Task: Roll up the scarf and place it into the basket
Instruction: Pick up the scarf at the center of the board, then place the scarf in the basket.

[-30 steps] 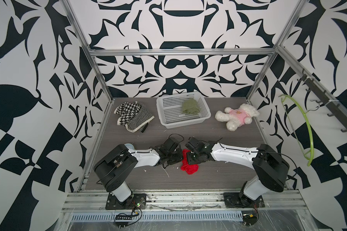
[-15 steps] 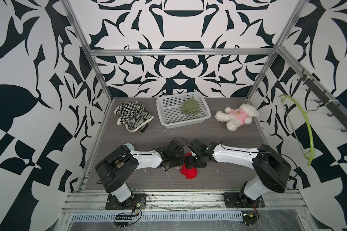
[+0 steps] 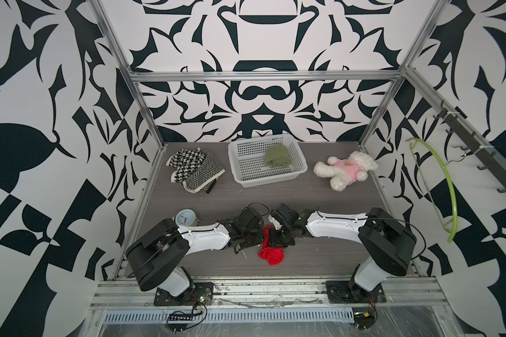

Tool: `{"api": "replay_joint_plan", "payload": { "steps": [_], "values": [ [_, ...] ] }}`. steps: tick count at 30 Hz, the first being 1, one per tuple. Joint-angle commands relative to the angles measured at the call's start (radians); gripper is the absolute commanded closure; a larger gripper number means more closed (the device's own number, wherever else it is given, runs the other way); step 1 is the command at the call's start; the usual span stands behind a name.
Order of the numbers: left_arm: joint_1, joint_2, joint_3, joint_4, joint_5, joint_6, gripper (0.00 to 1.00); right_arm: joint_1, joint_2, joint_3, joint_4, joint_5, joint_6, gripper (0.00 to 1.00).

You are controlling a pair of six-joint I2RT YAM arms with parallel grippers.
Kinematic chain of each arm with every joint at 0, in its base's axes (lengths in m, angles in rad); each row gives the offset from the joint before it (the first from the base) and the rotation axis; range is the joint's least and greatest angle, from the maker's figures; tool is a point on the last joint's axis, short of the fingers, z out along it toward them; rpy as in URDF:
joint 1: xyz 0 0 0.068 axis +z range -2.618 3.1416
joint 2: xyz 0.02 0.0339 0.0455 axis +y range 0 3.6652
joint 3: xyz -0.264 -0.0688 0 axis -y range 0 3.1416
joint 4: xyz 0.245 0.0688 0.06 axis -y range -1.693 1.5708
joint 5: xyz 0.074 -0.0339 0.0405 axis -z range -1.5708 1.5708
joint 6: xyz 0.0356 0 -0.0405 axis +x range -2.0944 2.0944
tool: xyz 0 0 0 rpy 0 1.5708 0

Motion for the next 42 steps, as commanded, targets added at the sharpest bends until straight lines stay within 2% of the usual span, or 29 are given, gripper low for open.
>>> {"api": "replay_joint_plan", "payload": {
  "steps": [1, 2, 3, 5, 9, 13, 18, 20, 24, 26, 30, 36, 42],
  "values": [
    [0.096, -0.117, -0.015, -0.189, -0.032, 0.063, 0.57, 0.010, 0.010, 0.021, -0.126, 0.069, -0.033, 0.93],
    [0.139, -0.167, -0.008, -0.243, -0.043, 0.085, 0.46, 0.002, 0.000, 0.038, -0.142, 0.074, -0.044, 0.94],
    [0.187, -0.209, 0.000, -0.294, -0.042, 0.112, 0.40, -0.008, -0.010, 0.061, -0.160, 0.076, -0.058, 0.94],
    [0.265, -0.319, 0.020, -0.370, -0.034, 0.169, 0.34, -0.038, -0.027, 0.124, -0.198, 0.082, -0.097, 0.94],
    [0.359, -0.427, 0.084, -0.488, -0.024, 0.257, 0.33, -0.154, -0.017, 0.388, -0.326, 0.063, -0.239, 0.95],
    [0.374, -0.451, 0.095, -0.497, -0.019, 0.277, 0.33, -0.278, 0.097, 0.730, -0.434, 0.043, -0.370, 0.95],
    [0.377, -0.434, 0.060, -0.447, 0.012, 0.275, 0.32, -0.411, 0.324, 1.029, -0.395, 0.036, -0.420, 0.98],
    [0.378, -0.430, 0.057, -0.441, 0.016, 0.277, 0.32, -0.439, 0.420, 1.126, -0.374, 0.053, -0.420, 0.98],
    [0.382, -0.416, 0.057, -0.439, 0.021, 0.281, 0.32, -0.461, 0.626, 1.356, -0.483, 0.065, -0.432, 0.98],
    [0.384, -0.415, 0.056, -0.440, 0.023, 0.282, 0.32, -0.458, 0.660, 1.376, -0.517, 0.056, -0.434, 0.98],
    [0.389, -0.407, 0.052, -0.428, 0.029, 0.285, 0.32, -0.439, 0.614, 1.269, -0.446, 0.066, -0.437, 0.98],
    [0.391, -0.378, 0.071, -0.413, 0.040, 0.289, 0.32, -0.423, 0.577, 1.267, -0.457, 0.101, -0.454, 0.98],
    [0.390, -0.343, 0.098, -0.416, 0.041, 0.300, 0.32, -0.423, 0.653, 1.380, -0.451, 0.126, -0.493, 0.98]
  ]
}}
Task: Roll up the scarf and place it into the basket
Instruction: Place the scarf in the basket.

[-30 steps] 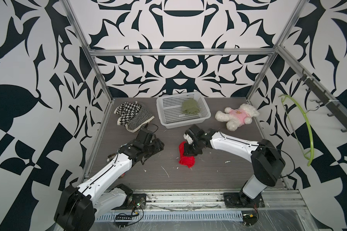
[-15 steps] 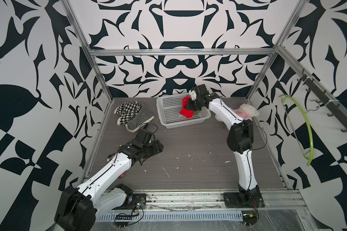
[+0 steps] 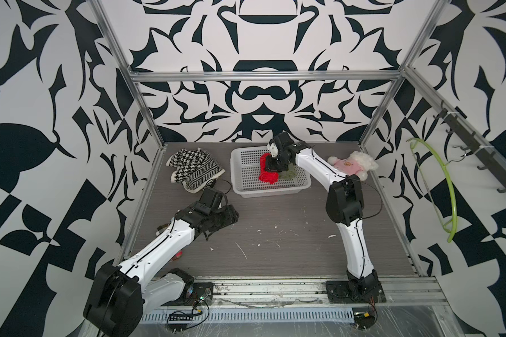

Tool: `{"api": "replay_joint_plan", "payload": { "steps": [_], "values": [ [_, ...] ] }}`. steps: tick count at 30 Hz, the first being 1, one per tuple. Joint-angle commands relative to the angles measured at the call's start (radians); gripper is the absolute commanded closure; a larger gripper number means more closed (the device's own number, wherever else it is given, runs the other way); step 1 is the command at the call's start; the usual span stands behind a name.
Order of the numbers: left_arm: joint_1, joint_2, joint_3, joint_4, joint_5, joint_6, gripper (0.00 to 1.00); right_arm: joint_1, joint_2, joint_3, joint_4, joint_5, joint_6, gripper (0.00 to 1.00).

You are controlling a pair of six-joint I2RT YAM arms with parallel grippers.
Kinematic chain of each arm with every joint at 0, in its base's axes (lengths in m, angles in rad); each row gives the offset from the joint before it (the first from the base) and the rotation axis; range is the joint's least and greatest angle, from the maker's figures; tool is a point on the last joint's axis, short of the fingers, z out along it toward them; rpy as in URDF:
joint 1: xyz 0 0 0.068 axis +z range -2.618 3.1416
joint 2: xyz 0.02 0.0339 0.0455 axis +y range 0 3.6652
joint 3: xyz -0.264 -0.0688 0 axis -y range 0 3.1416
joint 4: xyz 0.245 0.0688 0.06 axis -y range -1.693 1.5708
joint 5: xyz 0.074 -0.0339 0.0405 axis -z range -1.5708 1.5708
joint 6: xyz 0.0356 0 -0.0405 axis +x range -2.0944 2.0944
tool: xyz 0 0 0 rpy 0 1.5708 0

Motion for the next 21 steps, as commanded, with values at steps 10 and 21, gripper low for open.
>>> {"api": "replay_joint_plan", "payload": {
  "steps": [10, 21],
  "values": [
    [0.020, 0.039, 0.058, -0.035, 0.017, 0.038, 0.32, -0.015, 0.245, 0.330, -0.005, 0.058, -0.065, 0.91],
    [0.041, 0.054, 0.083, -0.054, 0.034, 0.046, 0.32, -0.017, 0.236, 0.323, 0.088, 0.133, -0.081, 0.40]
  ]
}}
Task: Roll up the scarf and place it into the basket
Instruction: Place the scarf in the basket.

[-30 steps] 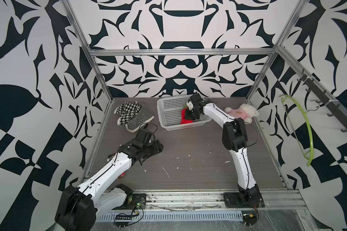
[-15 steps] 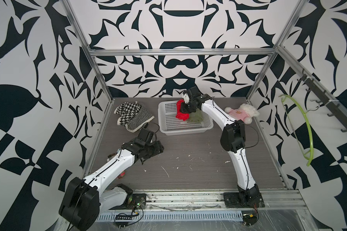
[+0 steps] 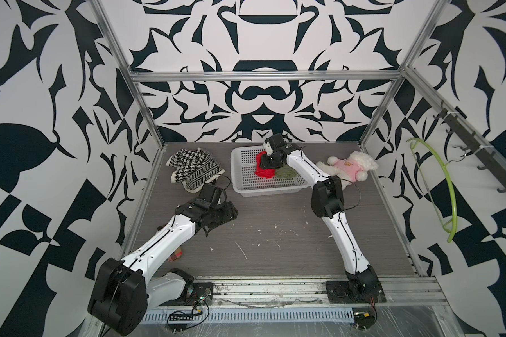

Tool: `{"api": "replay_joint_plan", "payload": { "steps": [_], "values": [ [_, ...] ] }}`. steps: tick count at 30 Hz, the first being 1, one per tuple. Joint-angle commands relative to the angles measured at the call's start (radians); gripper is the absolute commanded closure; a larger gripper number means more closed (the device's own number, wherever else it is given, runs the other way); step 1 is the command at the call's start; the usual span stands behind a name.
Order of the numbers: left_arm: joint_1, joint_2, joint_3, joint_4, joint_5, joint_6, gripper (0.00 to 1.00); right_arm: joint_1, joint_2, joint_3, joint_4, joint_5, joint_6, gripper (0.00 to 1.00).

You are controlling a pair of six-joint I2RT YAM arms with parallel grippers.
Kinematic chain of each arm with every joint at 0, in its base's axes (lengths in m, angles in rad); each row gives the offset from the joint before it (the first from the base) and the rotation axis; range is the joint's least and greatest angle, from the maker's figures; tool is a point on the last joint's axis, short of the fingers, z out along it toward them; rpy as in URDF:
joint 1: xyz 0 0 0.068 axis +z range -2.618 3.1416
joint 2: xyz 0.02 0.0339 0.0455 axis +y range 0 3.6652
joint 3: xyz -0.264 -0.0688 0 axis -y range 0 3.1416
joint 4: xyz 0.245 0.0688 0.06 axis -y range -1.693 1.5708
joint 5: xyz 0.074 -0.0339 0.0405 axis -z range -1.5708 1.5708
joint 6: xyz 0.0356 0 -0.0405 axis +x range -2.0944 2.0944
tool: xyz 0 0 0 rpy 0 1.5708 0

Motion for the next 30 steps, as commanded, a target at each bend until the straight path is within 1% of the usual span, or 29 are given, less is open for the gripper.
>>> {"api": "replay_joint_plan", "payload": {
  "steps": [1, 2, 3, 7, 9, 12, 17, 20, 23, 24, 25, 27, 28, 30],
  "values": [
    [0.005, 0.015, 0.032, -0.024, 0.018, 0.016, 0.32, -0.001, -0.112, -0.041, 0.079, 0.042, -0.013, 0.37],
    [0.005, 0.018, 0.033, -0.020, 0.024, 0.014, 0.32, -0.001, -0.131, -0.055, 0.091, 0.047, -0.017, 0.33],
    [0.006, 0.022, 0.034, -0.016, 0.028, 0.012, 0.32, -0.001, -0.143, -0.056, 0.091, 0.051, -0.023, 0.31],
    [0.005, 0.034, 0.036, -0.006, 0.038, 0.003, 0.32, -0.001, -0.158, -0.045, 0.065, 0.053, -0.031, 0.30],
    [0.005, 0.036, 0.036, -0.003, 0.044, 0.002, 0.32, -0.001, -0.210, -0.071, 0.074, 0.046, -0.033, 0.29],
    [0.005, 0.033, 0.035, -0.003, 0.043, 0.001, 0.32, -0.001, -0.245, -0.093, 0.078, 0.045, -0.041, 0.28],
    [0.005, 0.024, 0.033, -0.008, 0.040, 0.000, 0.32, -0.002, -0.278, -0.077, 0.044, 0.067, -0.065, 0.27],
    [0.006, 0.015, 0.028, -0.005, 0.031, 0.001, 0.32, 0.001, -0.337, -0.135, 0.049, 0.056, -0.064, 0.26],
    [0.007, 0.021, 0.047, -0.012, 0.012, 0.024, 0.31, 0.030, -0.420, -0.224, 0.049, 0.047, -0.073, 0.26],
    [0.011, 0.027, 0.058, -0.011, 0.002, 0.035, 0.27, 0.044, -0.456, -0.268, 0.049, 0.048, -0.076, 0.26],
    [0.019, 0.039, 0.070, -0.010, 0.001, 0.043, 0.18, 0.058, -0.490, -0.310, 0.054, 0.051, -0.071, 0.26],
    [0.035, 0.076, 0.106, -0.007, 0.010, 0.068, 0.03, 0.098, -0.577, -0.432, 0.067, 0.031, -0.058, 0.26],
    [0.039, 0.090, 0.123, -0.011, 0.007, 0.076, 0.01, 0.115, -0.604, -0.473, 0.064, 0.028, -0.052, 0.26],
    [0.051, 0.129, 0.161, -0.026, -0.018, 0.092, 0.01, 0.170, -0.667, -0.572, 0.015, 0.046, -0.031, 0.26]
  ]
}}
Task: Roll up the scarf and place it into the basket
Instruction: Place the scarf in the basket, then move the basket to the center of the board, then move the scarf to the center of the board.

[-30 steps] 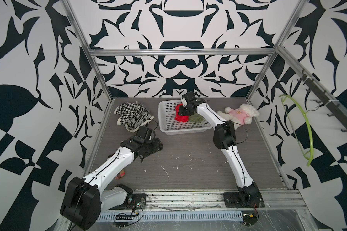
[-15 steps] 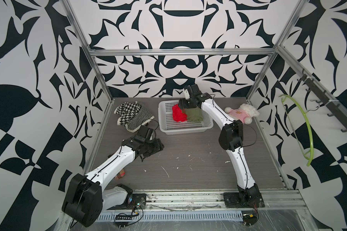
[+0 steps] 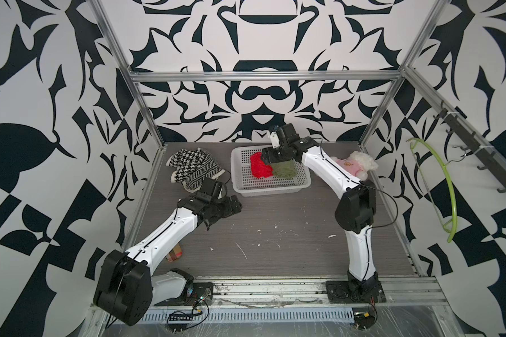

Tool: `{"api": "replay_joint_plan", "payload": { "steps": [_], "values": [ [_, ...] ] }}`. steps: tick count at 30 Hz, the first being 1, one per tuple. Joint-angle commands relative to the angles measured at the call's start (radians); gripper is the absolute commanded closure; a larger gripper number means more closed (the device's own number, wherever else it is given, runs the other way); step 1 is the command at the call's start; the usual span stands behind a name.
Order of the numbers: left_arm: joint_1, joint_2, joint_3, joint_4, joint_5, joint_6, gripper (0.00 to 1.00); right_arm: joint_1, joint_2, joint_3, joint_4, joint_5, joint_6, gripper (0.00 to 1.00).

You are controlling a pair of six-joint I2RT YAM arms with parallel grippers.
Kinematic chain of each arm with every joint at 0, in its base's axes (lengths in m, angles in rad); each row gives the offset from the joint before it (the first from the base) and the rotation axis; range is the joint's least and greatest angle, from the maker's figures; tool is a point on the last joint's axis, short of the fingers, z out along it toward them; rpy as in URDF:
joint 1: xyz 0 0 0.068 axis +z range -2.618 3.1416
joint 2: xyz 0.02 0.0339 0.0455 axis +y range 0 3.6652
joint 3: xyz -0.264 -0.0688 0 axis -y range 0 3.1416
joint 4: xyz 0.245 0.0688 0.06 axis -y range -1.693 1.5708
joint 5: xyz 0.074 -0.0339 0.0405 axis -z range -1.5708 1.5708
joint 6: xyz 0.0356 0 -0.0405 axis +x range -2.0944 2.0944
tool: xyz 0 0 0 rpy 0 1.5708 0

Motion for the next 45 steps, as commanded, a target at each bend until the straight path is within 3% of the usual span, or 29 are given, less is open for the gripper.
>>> {"api": "replay_joint_plan", "payload": {
  "steps": [1, 4, 8, 11, 13, 16, 22, 28, 33, 36, 38, 39, 40, 45],
  "values": [
    [0.028, 0.043, 0.065, -0.024, -0.043, 0.050, 0.01, 0.109, -0.140, -0.139, -0.038, 0.013, 0.025, 0.26],
    [0.123, 0.038, 0.113, -0.043, -0.059, 0.078, 0.01, 0.213, -0.242, -0.355, -0.018, 0.050, 0.094, 0.26],
    [0.284, 0.107, 0.240, -0.075, -0.040, 0.142, 0.01, 0.275, -0.321, -0.555, 0.049, 0.050, 0.196, 0.26],
    [0.385, 0.229, 0.356, -0.092, -0.009, 0.161, 0.01, 0.274, -0.305, -0.606, 0.087, 0.040, 0.206, 0.26],
    [0.429, 0.306, 0.429, -0.092, -0.071, 0.141, 0.01, 0.260, -0.261, -0.587, 0.103, 0.056, 0.179, 0.26],
    [0.461, 0.396, 0.481, 0.020, -0.065, 0.136, 0.01, 0.213, -0.186, -0.532, 0.134, 0.045, 0.147, 0.26],
    [0.507, 0.620, 0.696, 0.005, -0.072, 0.115, 0.01, 0.110, -0.063, -0.409, 0.169, -0.014, 0.103, 0.27],
    [0.508, 0.825, 0.869, -0.041, -0.048, 0.107, 0.01, 0.097, -0.080, -0.401, 0.172, -0.041, 0.084, 0.27],
    [0.479, 0.891, 0.806, -0.019, 0.086, 0.105, 0.02, 0.097, -0.154, -0.470, 0.174, -0.039, 0.096, 0.27],
    [0.418, 0.843, 0.690, 0.018, 0.094, 0.125, 0.16, 0.099, -0.202, -0.522, 0.185, -0.055, 0.112, 0.27],
    [0.380, 0.813, 0.616, 0.026, 0.099, 0.128, 0.51, 0.098, -0.235, -0.556, 0.185, -0.042, 0.119, 0.27],
    [0.367, 0.795, 0.578, 0.036, 0.117, 0.125, 0.82, 0.099, -0.257, -0.575, 0.183, -0.034, 0.121, 0.27],
    [0.354, 0.771, 0.537, 0.043, 0.130, 0.120, 1.00, 0.098, -0.281, -0.595, 0.182, -0.023, 0.122, 0.27],
    [0.264, 0.591, 0.385, -0.019, 0.083, 0.104, 1.00, 0.098, -0.419, -0.683, 0.162, 0.012, 0.137, 0.27]
  ]
}}
